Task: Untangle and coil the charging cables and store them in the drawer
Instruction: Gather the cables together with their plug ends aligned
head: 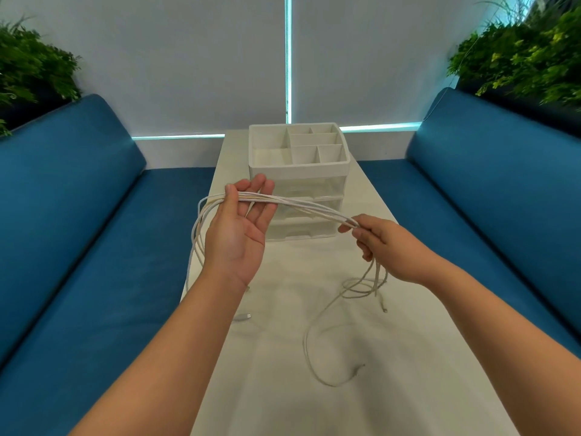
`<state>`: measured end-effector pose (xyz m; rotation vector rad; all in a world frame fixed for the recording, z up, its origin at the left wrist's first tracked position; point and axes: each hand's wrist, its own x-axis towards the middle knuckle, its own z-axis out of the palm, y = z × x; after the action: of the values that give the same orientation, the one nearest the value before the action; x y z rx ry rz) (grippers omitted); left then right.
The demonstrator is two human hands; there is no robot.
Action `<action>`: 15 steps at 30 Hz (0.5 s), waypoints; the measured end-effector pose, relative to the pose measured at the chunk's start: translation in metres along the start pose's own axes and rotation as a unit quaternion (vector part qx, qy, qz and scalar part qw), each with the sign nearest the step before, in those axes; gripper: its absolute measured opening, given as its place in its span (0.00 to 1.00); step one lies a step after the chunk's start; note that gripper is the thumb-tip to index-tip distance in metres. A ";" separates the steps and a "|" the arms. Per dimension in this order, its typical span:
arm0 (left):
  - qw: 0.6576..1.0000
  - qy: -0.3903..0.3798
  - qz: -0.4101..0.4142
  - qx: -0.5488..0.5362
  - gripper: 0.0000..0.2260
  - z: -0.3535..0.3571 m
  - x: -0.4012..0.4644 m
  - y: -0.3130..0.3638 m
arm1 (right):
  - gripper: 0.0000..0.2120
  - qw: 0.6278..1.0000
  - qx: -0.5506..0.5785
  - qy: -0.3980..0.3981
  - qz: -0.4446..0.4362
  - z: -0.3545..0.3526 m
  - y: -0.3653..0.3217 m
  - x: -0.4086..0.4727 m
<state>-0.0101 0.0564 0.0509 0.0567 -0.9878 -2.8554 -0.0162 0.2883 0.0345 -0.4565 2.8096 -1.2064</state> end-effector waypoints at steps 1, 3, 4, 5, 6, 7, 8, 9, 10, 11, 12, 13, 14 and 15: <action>1.000 0.002 -0.002 -0.012 0.13 0.000 0.001 0.002 | 0.12 1.000 0.017 0.013 -0.009 -0.002 -0.002 0.001; 1.000 -0.002 -0.005 -0.018 0.13 0.002 0.003 0.005 | 0.12 0.999 0.031 0.034 -0.020 -0.006 -0.006 0.003; 1.000 -0.006 -0.005 -0.016 0.13 0.004 0.004 0.006 | 0.12 0.998 0.036 0.040 -0.024 -0.008 -0.009 0.004; 1.000 -0.009 -0.005 -0.015 0.13 0.006 0.005 0.007 | 0.11 0.998 0.041 0.045 -0.027 -0.009 -0.012 0.005; 1.000 -0.013 -0.006 -0.015 0.14 0.007 0.007 0.008 | 0.11 0.997 0.049 0.049 -0.030 -0.010 -0.014 0.005; 1.000 -0.015 -0.011 -0.012 0.14 0.009 0.008 0.009 | 0.11 0.996 0.059 0.055 -0.032 -0.010 -0.017 0.006; 1.000 -0.019 -0.020 -0.001 0.15 0.010 0.009 0.009 | 0.11 0.995 0.074 0.062 -0.033 -0.009 -0.019 0.006; 0.999 -0.027 -0.038 0.020 0.17 0.011 0.009 0.008 | 0.12 0.993 0.092 0.070 -0.033 -0.009 -0.021 0.006; 0.996 -0.035 -0.062 0.053 0.21 0.011 0.009 0.005 | 0.12 0.991 0.109 0.077 -0.032 -0.009 -0.024 0.006; 0.990 -0.048 -0.088 0.097 0.24 0.011 0.008 0.002 | 0.12 0.989 0.120 0.082 -0.032 -0.008 -0.026 0.006; 0.981 -0.067 -0.110 0.148 0.27 0.012 0.006 -0.003 | 0.12 0.988 0.128 0.084 -0.034 -0.008 -0.029 0.007; 0.967 -0.092 -0.131 0.197 0.29 0.015 0.003 -0.007 | 0.12 0.987 0.133 0.084 -0.036 -0.008 -0.031 0.007; 0.951 -0.118 -0.147 0.246 0.31 0.019 -0.001 -0.012 | 0.12 0.987 0.136 0.082 -0.039 -0.007 -0.033 0.008; 0.932 -0.151 -0.155 0.291 0.32 0.023 -0.005 -0.017 | 0.12 0.987 0.133 0.079 -0.042 -0.006 -0.036 0.009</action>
<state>-0.0087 0.0847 0.0582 -0.1981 -2.0277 -2.7637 -0.0173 0.2666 0.0651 -0.4840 2.7185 -1.6754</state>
